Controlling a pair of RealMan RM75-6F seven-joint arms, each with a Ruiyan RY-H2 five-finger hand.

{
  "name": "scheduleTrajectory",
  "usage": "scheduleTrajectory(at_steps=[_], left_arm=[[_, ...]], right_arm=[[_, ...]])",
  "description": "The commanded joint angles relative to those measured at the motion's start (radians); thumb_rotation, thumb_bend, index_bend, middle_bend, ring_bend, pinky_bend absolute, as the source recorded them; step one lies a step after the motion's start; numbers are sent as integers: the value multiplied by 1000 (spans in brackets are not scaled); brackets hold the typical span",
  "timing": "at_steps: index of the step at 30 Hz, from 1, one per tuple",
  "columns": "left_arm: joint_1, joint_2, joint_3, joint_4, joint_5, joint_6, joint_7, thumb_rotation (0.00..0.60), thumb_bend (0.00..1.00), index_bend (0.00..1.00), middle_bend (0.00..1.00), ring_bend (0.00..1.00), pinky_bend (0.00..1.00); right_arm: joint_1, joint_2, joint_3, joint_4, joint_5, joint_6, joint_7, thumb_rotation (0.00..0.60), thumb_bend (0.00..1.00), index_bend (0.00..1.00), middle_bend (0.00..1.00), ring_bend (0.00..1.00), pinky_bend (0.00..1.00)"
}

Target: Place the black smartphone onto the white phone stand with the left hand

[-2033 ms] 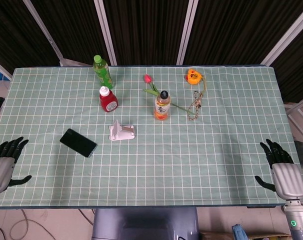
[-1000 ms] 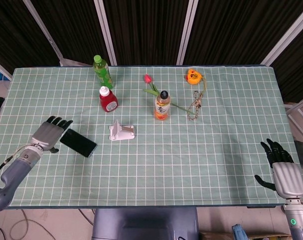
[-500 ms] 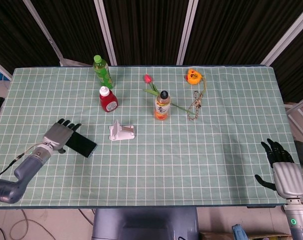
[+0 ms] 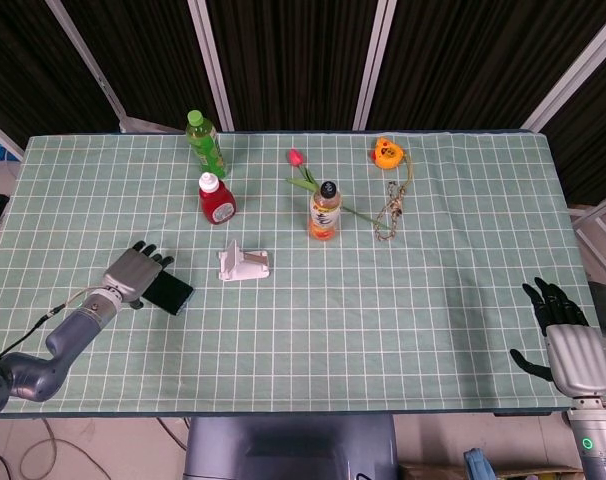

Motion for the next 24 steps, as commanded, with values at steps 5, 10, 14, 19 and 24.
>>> scheduleTrajectory(at_steps=[5,10,14,19,24], left_arm=[[-5,-5,12,7,-8,2,0,600,100,190,254,95,130],[-11,-11,19,15,-15,2,-3,600,100,192,253,95,130],[-15,-21,22,24,-18,4,-8,600,100,191,253,95,130],[-17,-34,28,33,-10,12,-16,600,100,189,253,95,130],[-15,-50,34,49,1,21,-28,600,100,189,252,95,130]], right_arm=[[-1,0,0,1,-1,1,2,600,292,94,0,0,186],[0,0,0,3,-1,1,4,600,293,94,0,0,186],[-1,0,-1,3,-2,2,6,600,294,94,0,0,186],[-2,-1,-1,4,-2,3,6,600,300,93,0,0,186],[-2,-1,-1,6,-4,5,9,600,301,94,0,0,186]])
